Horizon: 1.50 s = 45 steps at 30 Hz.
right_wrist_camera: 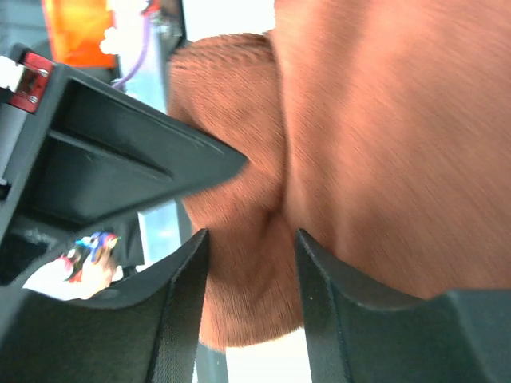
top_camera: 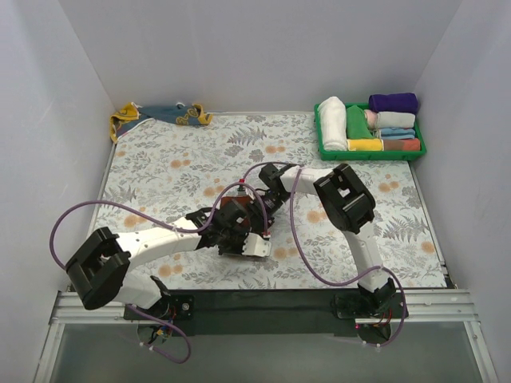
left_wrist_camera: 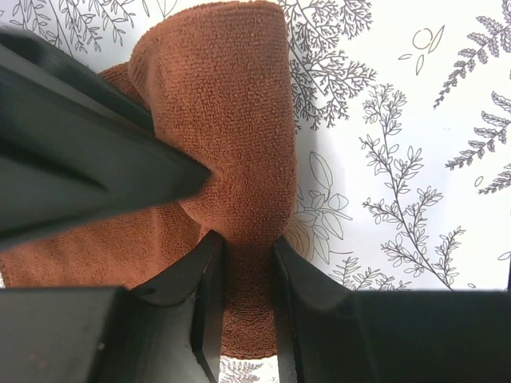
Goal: Roll the towels
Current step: Roll the towel
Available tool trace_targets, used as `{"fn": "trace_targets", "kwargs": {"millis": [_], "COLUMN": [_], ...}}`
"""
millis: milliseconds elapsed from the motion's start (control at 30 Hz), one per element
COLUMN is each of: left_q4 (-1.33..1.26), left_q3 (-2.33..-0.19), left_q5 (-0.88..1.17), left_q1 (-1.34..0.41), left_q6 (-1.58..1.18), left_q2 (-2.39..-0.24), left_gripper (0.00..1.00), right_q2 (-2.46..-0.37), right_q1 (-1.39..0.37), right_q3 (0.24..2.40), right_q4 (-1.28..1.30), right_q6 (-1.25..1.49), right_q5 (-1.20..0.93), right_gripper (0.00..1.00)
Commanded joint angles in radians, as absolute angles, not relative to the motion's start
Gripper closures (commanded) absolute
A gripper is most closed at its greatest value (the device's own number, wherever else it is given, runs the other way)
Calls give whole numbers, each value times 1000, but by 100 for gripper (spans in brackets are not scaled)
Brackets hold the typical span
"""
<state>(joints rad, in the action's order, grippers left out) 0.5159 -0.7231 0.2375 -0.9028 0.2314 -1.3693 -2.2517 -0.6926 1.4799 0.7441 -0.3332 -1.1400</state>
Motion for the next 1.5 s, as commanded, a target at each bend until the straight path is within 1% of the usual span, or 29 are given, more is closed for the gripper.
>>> {"fn": "trace_targets", "kwargs": {"millis": [0, 100, 300, 433, 533, 633, 733, 800, 933, 1033, 1100, 1133, 1233, 1333, 1433, 1467], "left_q4": [709, 735, 772, 831, 886, 949, 1011, 1038, 1088, 1114, 1141, 1173, 1202, 1233, 1252, 1256], "left_q3": [-703, -707, -745, -790, -840, -906, -965, -989, -1046, -1101, -1138, -1187, -1233, -1290, -1334, -1342], "left_q5": [344, 377, 466, 560, 613, 699, 771, 802, 813, 825, 844, 856, 854, 856, 851, 848], "left_q1": [-907, -907, -873, -802, -697, -628, -594, -584, -562, -537, -525, -503, -489, -476, -460, -459], "left_q6": [215, 209, 192, 213, 242, 293, 353, 400, 454, 465, 480, 514, 531, 557, 568, 571], "left_q2": [-1402, -1420, -1468, -1506, -1549, -1635, -1699, -1733, -1837, -1920, -1963, -2045, -2103, -2160, -2209, -2218], "left_gripper": [100, 100, 100, 100, 100, 100, 100, 98, 97, 95, 94, 92, 92, 91, 91, 90], "right_q2": [-2183, -2164, -2184, -2186, -2177, -2145, -2070, -2031, -1903, -1808, -1749, -1635, -1582, -1545, -1505, -1496], "right_q1": [-620, -591, -592, -592, -591, -583, -561, -542, -483, -405, -391, -391, -396, -426, -503, -561], "right_q3": [1454, 1445, 1408, 1388, 1382, 1382, 1381, 1376, 1371, 1359, 1326, 1277, 1237, 1217, 1197, 1186], "right_q4": [694, 652, 620, 614, 615, 615, 615, 612, 606, 604, 598, 585, 575, 580, 574, 566], "right_q6": [-287, -242, -210, -203, -198, -196, -213, -225, -245, -267, -310, -346, -359, -393, -437, -451], "right_q5": [-916, -864, -801, -755, -741, -753, -773, -738, -693, -710, -715, -733, -753, -730, -680, -658], "right_gripper": [55, 55, 55, 53, 51, 51, 51, 49, 48, 49, 50, 50, 50, 50, 49, 49]}}
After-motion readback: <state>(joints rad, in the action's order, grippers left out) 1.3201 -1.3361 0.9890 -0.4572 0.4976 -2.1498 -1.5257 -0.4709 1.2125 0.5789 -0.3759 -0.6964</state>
